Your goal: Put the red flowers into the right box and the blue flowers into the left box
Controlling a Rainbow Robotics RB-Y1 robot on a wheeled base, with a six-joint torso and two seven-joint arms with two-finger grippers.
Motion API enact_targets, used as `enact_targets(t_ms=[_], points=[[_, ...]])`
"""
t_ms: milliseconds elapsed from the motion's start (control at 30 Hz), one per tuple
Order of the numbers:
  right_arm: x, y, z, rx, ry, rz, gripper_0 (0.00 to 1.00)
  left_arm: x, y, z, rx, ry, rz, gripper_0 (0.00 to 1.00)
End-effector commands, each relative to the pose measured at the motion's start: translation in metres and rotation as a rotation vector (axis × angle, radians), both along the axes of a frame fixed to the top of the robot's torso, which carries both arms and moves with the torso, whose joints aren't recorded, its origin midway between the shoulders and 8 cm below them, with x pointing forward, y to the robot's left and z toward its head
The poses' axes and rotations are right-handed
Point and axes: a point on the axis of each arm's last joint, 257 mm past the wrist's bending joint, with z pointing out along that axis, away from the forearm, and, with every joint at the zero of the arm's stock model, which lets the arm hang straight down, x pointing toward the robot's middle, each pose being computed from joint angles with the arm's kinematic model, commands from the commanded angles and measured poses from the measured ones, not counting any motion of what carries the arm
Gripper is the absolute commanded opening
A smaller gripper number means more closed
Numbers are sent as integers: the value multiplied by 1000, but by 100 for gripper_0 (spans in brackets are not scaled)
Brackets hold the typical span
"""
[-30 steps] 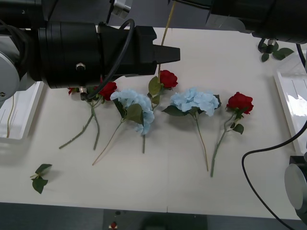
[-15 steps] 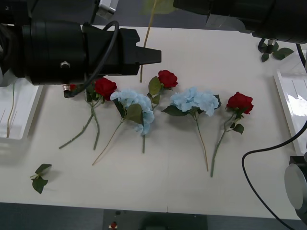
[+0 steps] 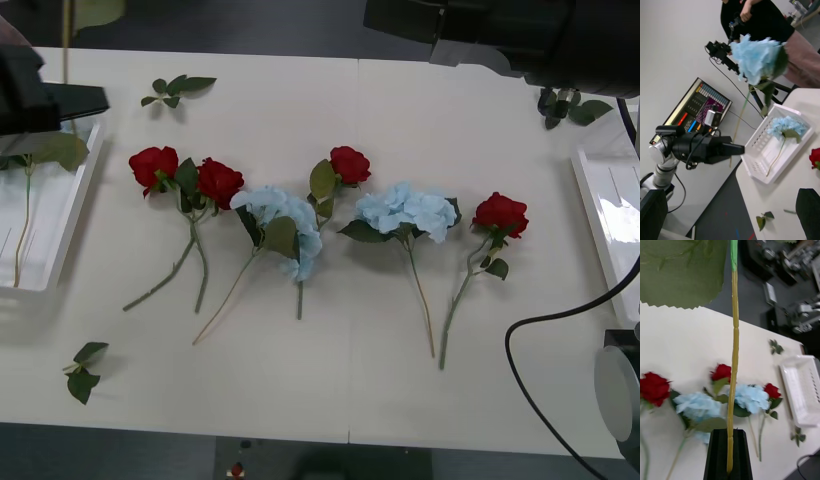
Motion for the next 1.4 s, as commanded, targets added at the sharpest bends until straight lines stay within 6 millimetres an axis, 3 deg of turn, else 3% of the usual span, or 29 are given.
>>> enact_targets(t_ms=[33,200,333,400,567,900,1000,1133,1233,1267,1300,1400], points=[[10,-28,-20,-128,31,-78,100,4,80,-17,21,40,177,0],[27,-68,-64,-293,220,-216,100,1,172,-44,83,89,369,0],[38,-100,-91,-374,391,-346,100,-2,233,-69,152,134,488,0],[42,-118,-106,-405,490,-422,100,-3,262,-81,184,150,547,0],[41,-157,-142,-458,712,-585,100,-9,312,-102,263,187,638,0],[35,-225,-204,-489,999,-888,100,-15,330,-148,317,286,651,4],[33,-246,-223,-514,1028,-961,100,-16,332,-148,334,282,649,43],[33,-259,-247,-557,1042,-1026,100,-15,334,-145,349,277,647,70],[34,-262,-266,-591,1051,-1053,100,-13,333,-141,346,266,647,82],[38,-261,-275,-606,1050,-1061,100,-12,333,-140,341,262,646,95],[38,-261,-279,-617,1050,-1065,100,-11,332,-139,340,258,645,100],[46,-259,-298,-643,1045,-1082,100,-7,321,-128,334,233,624,100]])
